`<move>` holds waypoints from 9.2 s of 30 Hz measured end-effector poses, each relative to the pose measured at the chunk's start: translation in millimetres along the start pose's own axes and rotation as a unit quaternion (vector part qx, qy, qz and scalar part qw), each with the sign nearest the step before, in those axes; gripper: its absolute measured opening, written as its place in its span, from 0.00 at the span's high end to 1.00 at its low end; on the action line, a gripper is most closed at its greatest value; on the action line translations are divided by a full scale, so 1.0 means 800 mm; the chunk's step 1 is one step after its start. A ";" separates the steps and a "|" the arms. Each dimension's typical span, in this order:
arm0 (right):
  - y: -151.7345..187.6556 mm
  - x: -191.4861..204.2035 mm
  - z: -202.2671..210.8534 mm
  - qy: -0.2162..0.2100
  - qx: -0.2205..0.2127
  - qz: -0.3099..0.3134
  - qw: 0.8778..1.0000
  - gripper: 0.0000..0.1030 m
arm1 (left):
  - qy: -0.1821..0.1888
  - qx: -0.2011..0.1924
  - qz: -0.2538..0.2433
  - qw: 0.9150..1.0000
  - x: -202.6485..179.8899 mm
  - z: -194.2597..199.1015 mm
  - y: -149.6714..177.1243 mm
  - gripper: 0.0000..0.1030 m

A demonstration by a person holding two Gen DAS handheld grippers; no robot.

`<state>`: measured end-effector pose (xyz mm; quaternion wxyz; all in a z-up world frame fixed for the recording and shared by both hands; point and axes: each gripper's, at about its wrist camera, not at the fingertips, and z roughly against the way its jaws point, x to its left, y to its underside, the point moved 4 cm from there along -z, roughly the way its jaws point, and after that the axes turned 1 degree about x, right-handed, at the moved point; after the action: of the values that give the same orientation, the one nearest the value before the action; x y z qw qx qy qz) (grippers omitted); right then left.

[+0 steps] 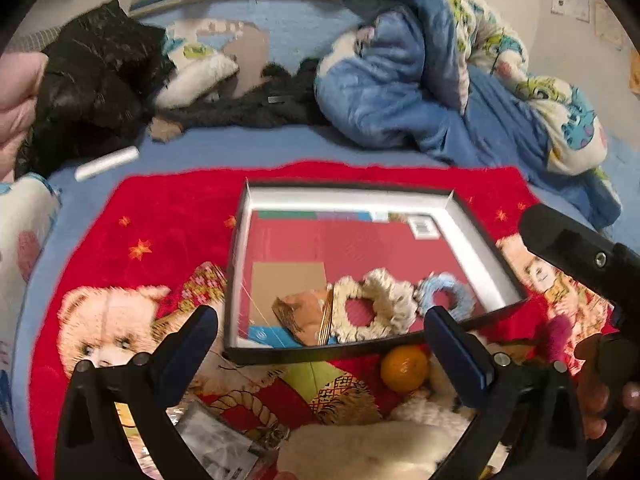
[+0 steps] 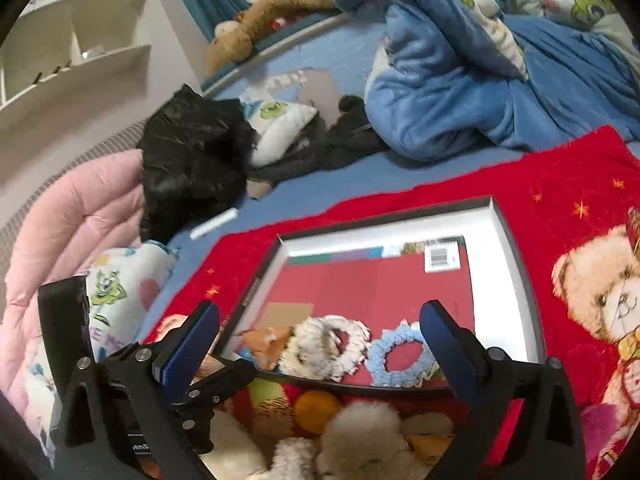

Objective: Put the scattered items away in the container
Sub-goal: 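Withdraw both open tools from the box back toward the item pile, then close right tool on brown lace scrunchie while left tool approaches black lace scrunchie, then close left tool on black lace scrunchie while right tool holds brown scrunchie, then lift brown scrunchie with right tool while left tool lifts black scrunchie, then carry both held scrunchies over the black box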

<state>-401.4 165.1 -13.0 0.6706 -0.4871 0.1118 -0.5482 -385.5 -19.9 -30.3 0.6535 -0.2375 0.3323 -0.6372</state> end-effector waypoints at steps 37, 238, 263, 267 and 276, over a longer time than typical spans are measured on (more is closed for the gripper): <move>0.078 0.164 0.362 -0.014 -0.125 0.108 0.986 0.00 | -0.041 -0.166 -0.022 0.985 -0.053 0.401 0.121 0.00; 0.059 0.020 0.157 0.040 -0.027 0.033 0.998 0.88 | 0.051 -0.052 -0.023 0.997 -0.100 0.122 0.046 0.91; -0.036 -0.116 0.016 0.064 0.006 0.015 0.998 0.88 | 0.019 -0.020 -0.034 0.999 -0.123 -0.089 -0.067 0.91; -0.024 -0.140 -0.007 0.069 0.020 -0.010 0.997 0.88 | 0.029 0.000 -0.018 0.999 -0.112 -0.110 -0.051 0.91; -0.010 -0.121 -0.029 0.087 0.033 0.021 0.995 0.88 | 0.018 0.018 -0.036 0.999 -0.123 -0.124 -0.040 0.91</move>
<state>-458.3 235.3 -55.6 0.6854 -0.4126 0.1615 -0.5778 -476.9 86.1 -60.1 0.6285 -0.2259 0.3238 -0.6701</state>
